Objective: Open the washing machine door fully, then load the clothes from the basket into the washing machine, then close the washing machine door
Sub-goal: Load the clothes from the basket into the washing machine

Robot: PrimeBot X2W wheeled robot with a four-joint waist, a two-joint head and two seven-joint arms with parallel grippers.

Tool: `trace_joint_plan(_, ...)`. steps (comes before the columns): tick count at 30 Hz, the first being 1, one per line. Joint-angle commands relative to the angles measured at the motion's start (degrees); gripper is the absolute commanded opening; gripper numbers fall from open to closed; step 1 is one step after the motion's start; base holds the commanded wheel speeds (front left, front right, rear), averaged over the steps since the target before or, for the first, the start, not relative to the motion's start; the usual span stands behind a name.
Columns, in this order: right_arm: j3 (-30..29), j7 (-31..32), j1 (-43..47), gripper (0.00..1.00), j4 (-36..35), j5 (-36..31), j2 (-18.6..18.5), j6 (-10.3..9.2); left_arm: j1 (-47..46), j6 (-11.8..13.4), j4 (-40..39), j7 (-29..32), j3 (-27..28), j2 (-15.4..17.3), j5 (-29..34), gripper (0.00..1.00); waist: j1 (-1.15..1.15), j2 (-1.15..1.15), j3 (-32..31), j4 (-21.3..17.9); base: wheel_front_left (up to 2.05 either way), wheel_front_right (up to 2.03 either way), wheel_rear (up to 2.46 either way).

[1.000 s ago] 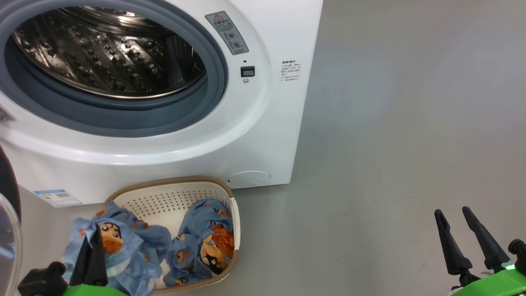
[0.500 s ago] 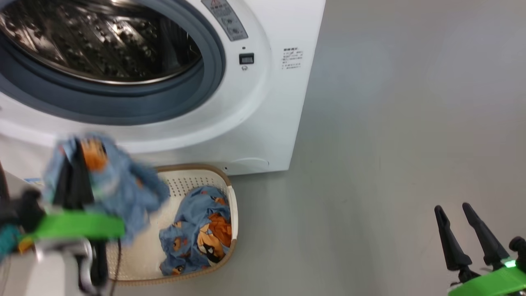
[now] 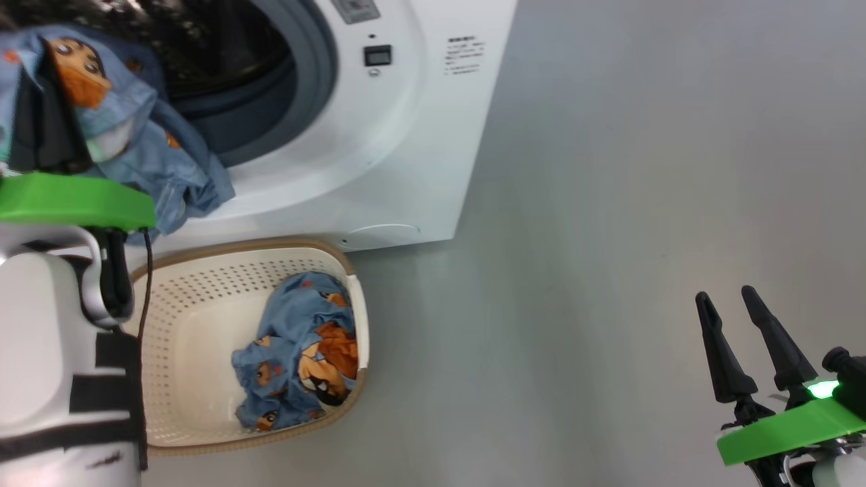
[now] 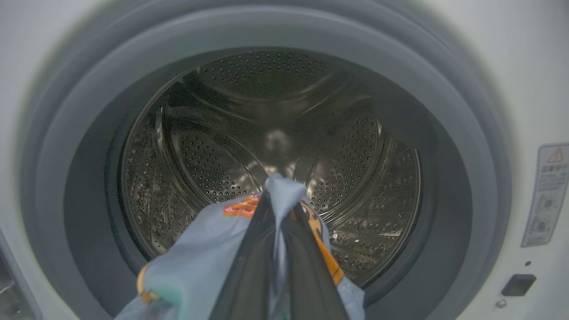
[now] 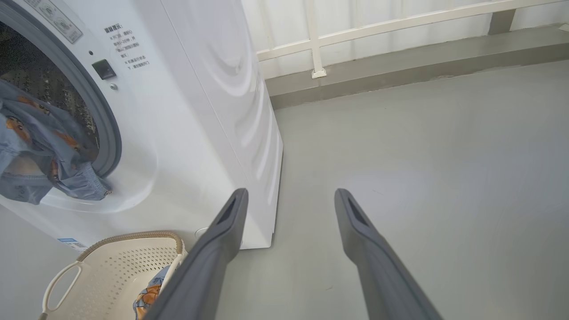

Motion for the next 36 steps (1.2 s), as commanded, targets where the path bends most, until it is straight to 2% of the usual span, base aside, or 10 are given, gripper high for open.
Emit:
trace_joint_plan(1, 1.21, -0.27, -0.79, 1.00, -1.17, -0.16, -0.58, 0.17, -2.62, -0.24, 1.36, -0.30, 1.05, 2.66, 1.19, 0.00, -0.01, 0.00, 1.34, -1.58, 0.00, 0.00, 0.00)
trace_joint_plan(13, 2.97, -0.27, -3.72, 1.00, -1.04, 0.56, 0.41, 0.17, -15.69, -0.15, 26.75, -0.30, 0.96, 6.42, 3.15, 0.00, -0.01, 0.00, 5.39, -4.94, 0.00, 0.00, 0.00)
trace_joint_plan(20, 4.39, -0.27, -4.92, 1.00, -1.05, 0.75, 0.68, 0.17, -22.28, 0.67, 36.88, -0.30, 0.91, 8.73, 3.40, 0.00, -0.01, 0.00, 7.38, -6.24, 0.00, 0.00, 0.00)
trace_joint_plan(30, 6.50, -0.27, -6.53, 1.00, -1.48, 0.98, 0.77, 0.17, -26.90, 2.16, 42.09, -0.30, -0.68, 11.83, 5.18, 0.00, -0.01, 0.00, 9.43, -8.08, 0.00, 0.00, 0.00)
trace_joint_plan(33, 6.54, -0.27, -6.71, 1.00, -1.99, 1.07, 0.57, 0.17, -28.41, 2.75, 39.94, -0.30, -0.99, 12.46, 5.57, 0.00, -0.01, 0.00, 10.19, -8.36, 0.00, 0.00, 0.00)
trace_joint_plan(36, 6.12, -0.27, -6.75, 1.00, -2.54, 1.09, 0.45, 0.17, -29.22, 3.32, 34.11, -0.30, -1.22, 12.58, 6.01, 0.00, -0.01, 0.00, 11.08, -8.34, 0.00, 0.00, 0.00)
